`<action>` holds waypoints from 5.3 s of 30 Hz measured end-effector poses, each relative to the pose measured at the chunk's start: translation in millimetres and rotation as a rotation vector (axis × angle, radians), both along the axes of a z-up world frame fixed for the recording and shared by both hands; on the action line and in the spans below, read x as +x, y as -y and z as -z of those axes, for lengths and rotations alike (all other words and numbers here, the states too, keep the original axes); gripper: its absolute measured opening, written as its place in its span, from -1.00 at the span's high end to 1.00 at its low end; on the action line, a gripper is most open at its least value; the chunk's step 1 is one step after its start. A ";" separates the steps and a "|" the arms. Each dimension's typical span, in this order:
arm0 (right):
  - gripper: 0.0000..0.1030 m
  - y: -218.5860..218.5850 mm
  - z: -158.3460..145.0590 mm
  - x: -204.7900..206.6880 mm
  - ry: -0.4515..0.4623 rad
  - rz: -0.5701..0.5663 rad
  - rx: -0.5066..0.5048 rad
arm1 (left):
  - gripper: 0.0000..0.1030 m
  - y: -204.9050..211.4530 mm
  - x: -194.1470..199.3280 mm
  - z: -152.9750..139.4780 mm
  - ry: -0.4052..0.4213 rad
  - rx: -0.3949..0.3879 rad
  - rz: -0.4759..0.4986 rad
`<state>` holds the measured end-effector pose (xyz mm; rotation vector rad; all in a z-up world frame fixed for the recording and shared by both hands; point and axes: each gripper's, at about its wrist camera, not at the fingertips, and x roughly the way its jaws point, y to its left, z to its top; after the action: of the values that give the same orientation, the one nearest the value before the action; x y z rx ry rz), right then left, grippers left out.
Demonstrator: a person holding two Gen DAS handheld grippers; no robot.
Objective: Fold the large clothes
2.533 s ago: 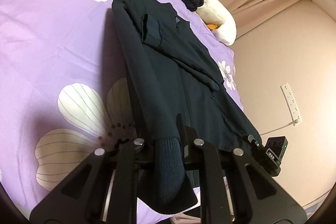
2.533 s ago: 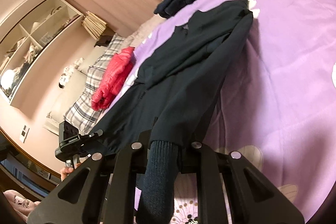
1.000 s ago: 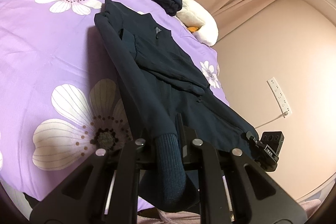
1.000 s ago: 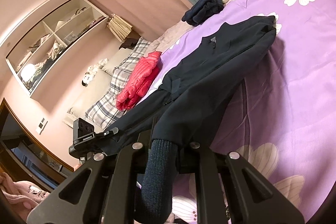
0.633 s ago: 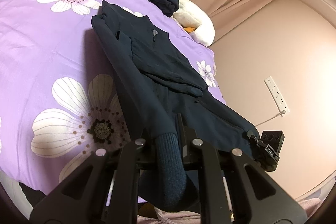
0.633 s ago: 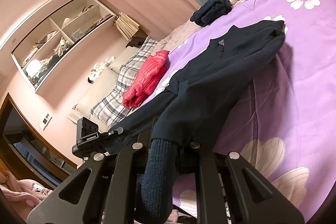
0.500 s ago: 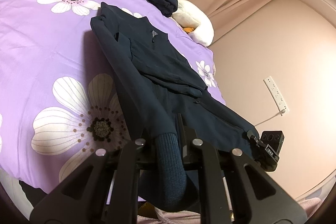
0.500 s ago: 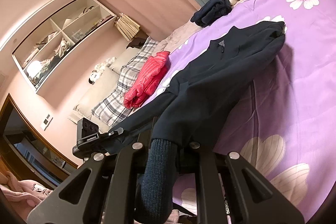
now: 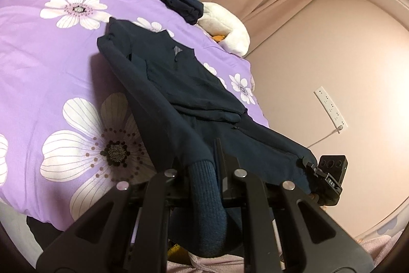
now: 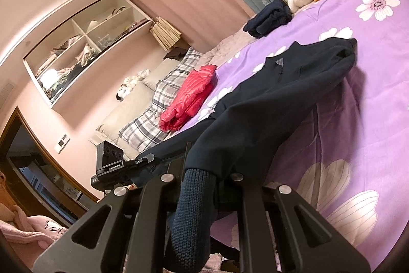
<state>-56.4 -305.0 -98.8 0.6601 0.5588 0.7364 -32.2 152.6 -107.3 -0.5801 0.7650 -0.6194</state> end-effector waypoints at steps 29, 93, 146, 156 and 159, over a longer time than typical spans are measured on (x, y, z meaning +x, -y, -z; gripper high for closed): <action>0.76 -3.3 -72.5 -44.7 0.246 -0.115 0.030 | 0.77 -0.3 -54.3 -83.3 0.196 -0.025 0.029; 0.76 27.8 22.8 139.2 -0.115 0.292 -0.141 | 0.77 -48.9 162.4 29.0 -0.097 0.099 -0.222; 0.76 69.7 109.2 284.5 -0.488 0.514 -0.166 | 0.73 29.2 364.5 101.5 -0.308 0.419 -0.220; 0.65 72.9 112.1 295.7 -0.543 0.498 -0.142 | 0.70 24.8 375.2 106.7 -0.358 0.362 -0.236; 0.39 75.1 111.5 299.2 -0.554 0.489 -0.107 | 0.59 21.9 376.1 107.6 -0.372 0.318 -0.247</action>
<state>242.8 -380.1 -210.3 0.8636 0.8921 0.0530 343.9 130.7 -214.9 -0.4901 1.0969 -0.1538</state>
